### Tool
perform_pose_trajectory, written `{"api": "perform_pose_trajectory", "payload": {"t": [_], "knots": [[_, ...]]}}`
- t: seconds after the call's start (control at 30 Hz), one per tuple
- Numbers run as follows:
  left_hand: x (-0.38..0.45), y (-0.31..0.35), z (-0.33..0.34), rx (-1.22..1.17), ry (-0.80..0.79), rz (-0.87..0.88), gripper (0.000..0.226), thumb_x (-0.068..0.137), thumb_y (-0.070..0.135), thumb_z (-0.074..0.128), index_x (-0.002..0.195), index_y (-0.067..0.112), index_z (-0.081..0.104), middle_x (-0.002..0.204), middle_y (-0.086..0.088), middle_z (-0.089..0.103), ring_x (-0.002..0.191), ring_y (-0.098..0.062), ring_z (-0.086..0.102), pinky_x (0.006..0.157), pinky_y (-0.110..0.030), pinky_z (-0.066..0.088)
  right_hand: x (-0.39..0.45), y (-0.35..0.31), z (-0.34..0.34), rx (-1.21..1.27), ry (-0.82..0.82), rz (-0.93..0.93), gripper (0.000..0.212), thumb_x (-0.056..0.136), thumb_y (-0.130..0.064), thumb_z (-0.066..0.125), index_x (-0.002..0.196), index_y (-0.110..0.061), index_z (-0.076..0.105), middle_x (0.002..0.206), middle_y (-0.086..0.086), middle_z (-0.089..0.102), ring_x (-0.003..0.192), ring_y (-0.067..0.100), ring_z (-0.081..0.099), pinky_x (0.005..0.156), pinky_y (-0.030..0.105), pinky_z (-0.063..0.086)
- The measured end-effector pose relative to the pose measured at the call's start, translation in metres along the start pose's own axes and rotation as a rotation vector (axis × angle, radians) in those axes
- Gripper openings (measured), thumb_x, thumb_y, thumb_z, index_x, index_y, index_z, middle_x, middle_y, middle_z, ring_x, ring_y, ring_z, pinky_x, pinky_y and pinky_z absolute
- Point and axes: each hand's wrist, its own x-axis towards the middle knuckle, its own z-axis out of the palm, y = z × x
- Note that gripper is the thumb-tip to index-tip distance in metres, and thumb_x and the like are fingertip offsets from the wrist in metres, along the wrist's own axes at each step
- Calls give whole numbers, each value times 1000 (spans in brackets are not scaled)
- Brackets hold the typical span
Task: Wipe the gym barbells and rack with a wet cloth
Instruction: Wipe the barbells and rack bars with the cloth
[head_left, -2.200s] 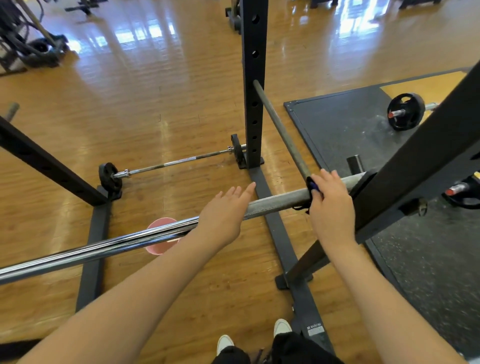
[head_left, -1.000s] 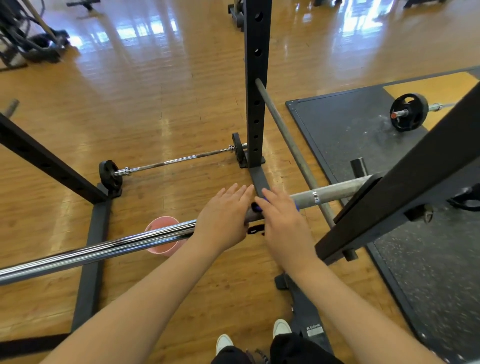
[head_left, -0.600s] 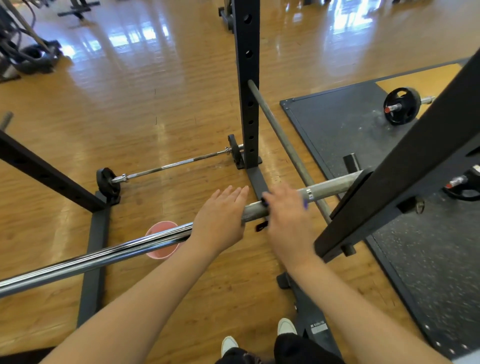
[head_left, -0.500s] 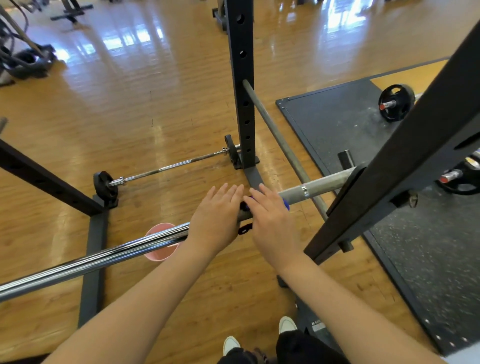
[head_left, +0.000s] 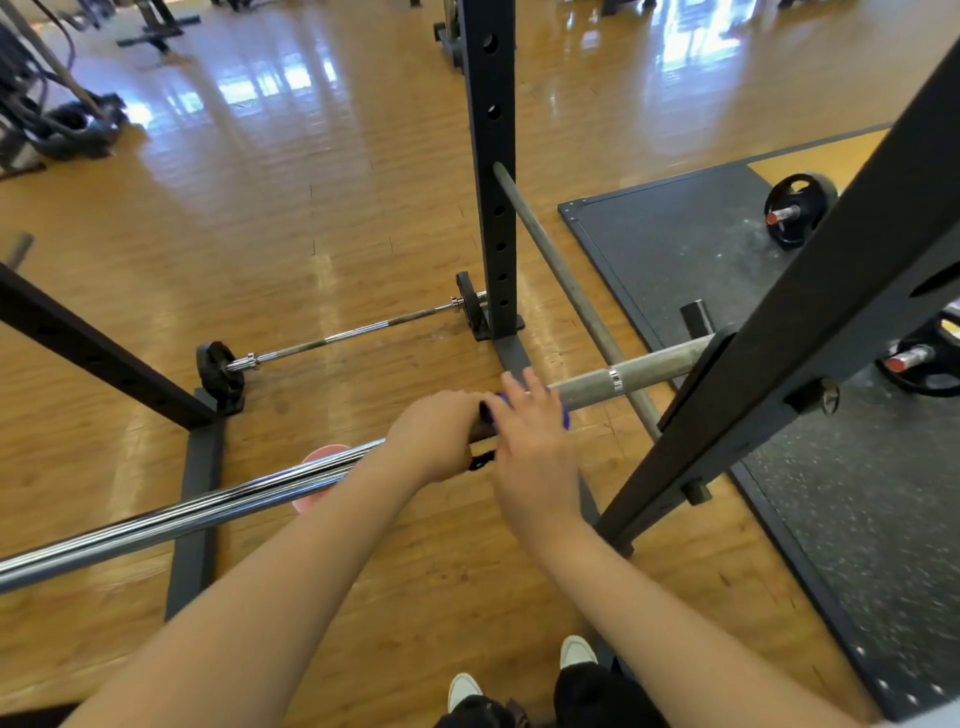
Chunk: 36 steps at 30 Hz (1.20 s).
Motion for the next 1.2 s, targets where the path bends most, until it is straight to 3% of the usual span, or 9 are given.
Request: {"api": "perform_pose_trajectory", "payload": {"t": [0.13, 0.33, 0.43, 0.5, 0.57, 0.63, 0.8, 1.07, 1.2], "knots": [[6, -6, -4, -28, -98, 11, 35, 83, 2, 53, 116, 14, 55, 106, -5, 63, 95, -25, 59, 75, -34, 49, 4, 21, -9, -60, -103, -209, 39, 79, 9, 55, 116, 1, 63, 123, 19, 60, 123, 36, 51, 106, 49, 32], [5, -8, 5, -10, 2, 26, 48, 79, 5, 51, 124, 20, 50, 106, -2, 62, 89, -21, 59, 66, -32, 49, 17, 72, -36, -30, 74, 115, 32, 89, -1, 47, 117, 2, 63, 126, 18, 59, 127, 37, 46, 104, 53, 37], [2, -4, 11, 23, 145, 9, 47, 82, 9, 54, 128, 17, 48, 125, -3, 55, 108, -22, 55, 84, -31, 46, 1, 41, -10, -1, 82, 24, 32, 85, 4, 56, 116, 2, 64, 125, 20, 59, 125, 37, 48, 104, 54, 38], [-1, -4, 14, 52, 215, 37, 57, 87, 12, 55, 141, 14, 36, 145, -5, 41, 132, -21, 38, 107, -29, 31, -9, 27, -2, 2, 16, -125, 37, 79, 8, 59, 115, 2, 64, 124, 19, 60, 124, 36, 48, 110, 45, 30], [-2, -5, 17, 101, 248, 93, 68, 90, 18, 55, 149, 11, 21, 154, -6, 27, 143, -18, 20, 116, -28, 11, -2, 38, -9, -34, -29, -247, 36, 83, 3, 51, 116, 1, 64, 124, 19, 60, 124, 34, 49, 110, 44, 30], [-2, -7, 20, 141, 257, 104, 71, 91, 23, 54, 150, 11, 16, 156, -5, 22, 145, -18, 15, 117, -28, 5, 7, 62, -25, -93, -33, -206, 35, 87, -3, 43, 115, 0, 64, 123, 18, 61, 123, 35, 50, 105, 48, 38], [-2, -6, 21, 152, 281, 92, 68, 93, 23, 51, 150, 12, 16, 156, -4, 22, 145, -17, 15, 116, -28, 5, 30, 97, -49, -86, 115, 179, 31, 91, -2, 46, 115, 3, 64, 126, 20, 59, 127, 37, 46, 103, 52, 40], [0, -5, 22, 193, 310, 83, 72, 91, 27, 55, 150, 12, 16, 156, -4, 21, 145, -18, 13, 117, -32, 4, 8, 25, -11, -62, -75, -237, 37, 86, -7, 40, 111, 0, 67, 117, 17, 65, 118, 33, 56, 104, 45, 35], [-16, -19, 25, 238, 323, 6, 78, 89, 29, 59, 150, 11, 15, 157, -6, 19, 146, -21, 12, 117, -38, 3, 21, 67, -38, -104, -32, -92, 38, 89, -12, 38, 112, 1, 66, 118, 18, 64, 119, 35, 54, 103, 47, 40]]}}
